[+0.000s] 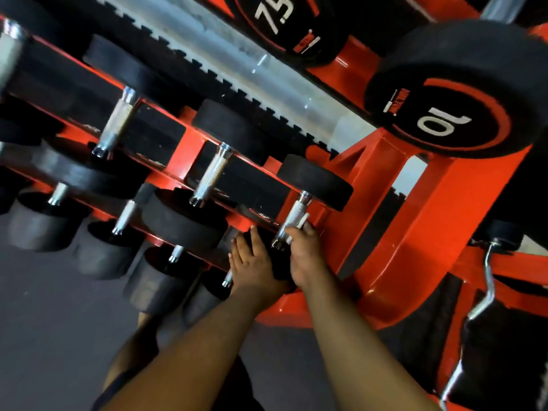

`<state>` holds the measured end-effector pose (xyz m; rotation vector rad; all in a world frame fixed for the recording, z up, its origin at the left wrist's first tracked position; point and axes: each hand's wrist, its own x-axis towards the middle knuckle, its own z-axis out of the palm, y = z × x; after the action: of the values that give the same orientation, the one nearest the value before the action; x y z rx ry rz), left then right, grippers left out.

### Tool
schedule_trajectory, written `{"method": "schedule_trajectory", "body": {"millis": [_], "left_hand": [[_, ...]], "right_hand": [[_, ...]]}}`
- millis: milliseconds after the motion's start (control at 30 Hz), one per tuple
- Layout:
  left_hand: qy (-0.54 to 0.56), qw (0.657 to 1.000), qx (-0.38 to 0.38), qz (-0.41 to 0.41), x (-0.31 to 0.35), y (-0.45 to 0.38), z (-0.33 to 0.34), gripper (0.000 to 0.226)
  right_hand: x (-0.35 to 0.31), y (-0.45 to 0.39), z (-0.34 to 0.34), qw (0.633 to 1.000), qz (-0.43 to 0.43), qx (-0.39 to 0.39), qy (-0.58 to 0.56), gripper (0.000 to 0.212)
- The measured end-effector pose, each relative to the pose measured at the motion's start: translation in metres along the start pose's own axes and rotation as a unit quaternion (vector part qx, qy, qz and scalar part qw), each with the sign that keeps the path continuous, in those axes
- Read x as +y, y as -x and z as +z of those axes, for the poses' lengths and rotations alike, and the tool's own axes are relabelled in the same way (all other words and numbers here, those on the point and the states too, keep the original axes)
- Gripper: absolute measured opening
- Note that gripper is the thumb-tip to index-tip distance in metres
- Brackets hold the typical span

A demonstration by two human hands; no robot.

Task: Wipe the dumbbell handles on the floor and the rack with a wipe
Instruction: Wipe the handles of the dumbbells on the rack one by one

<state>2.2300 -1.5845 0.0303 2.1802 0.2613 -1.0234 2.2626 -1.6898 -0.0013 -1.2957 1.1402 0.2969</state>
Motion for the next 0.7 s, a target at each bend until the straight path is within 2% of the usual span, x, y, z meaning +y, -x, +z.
{"method": "schedule_trajectory", "body": {"millis": [133, 200, 300, 367, 467, 633, 700], "left_hand": [[-0.013, 1.000, -0.011, -0.005, 0.000, -0.001, 0.000, 0.149], [-0.023, 1.000, -0.013, -0.007, 0.001, -0.002, -0.001, 0.147], [-0.024, 0.999, -0.022, -0.002, 0.001, -0.002, -0.004, 0.145], [-0.024, 0.999, -0.025, -0.002, 0.001, -0.001, -0.004, 0.145], [-0.025, 0.999, -0.026, 0.000, 0.001, -0.002, -0.003, 0.146], [-0.015, 1.000, -0.011, 0.004, 0.000, -0.001, -0.002, 0.148], [-0.016, 1.000, -0.011, 0.005, 0.000, -0.001, -0.001, 0.147]], "right_hand": [[-0.035, -0.021, 0.002, 0.998, -0.017, 0.030, -0.055, 0.018], [-0.046, -0.031, 0.007, 0.997, 0.000, 0.033, -0.074, 0.012], [-0.044, -0.026, 0.007, 0.998, 0.019, 0.014, -0.060, 0.013], [-0.043, -0.022, 0.000, 0.998, -0.003, 0.029, -0.050, 0.015], [-0.050, -0.023, 0.000, 0.997, -0.002, 0.032, -0.074, 0.005], [-0.058, -0.028, 0.007, 0.996, 0.043, -0.023, -0.074, 0.010], [-0.051, -0.028, -0.001, 0.997, 0.028, -0.005, -0.069, 0.005]]}}
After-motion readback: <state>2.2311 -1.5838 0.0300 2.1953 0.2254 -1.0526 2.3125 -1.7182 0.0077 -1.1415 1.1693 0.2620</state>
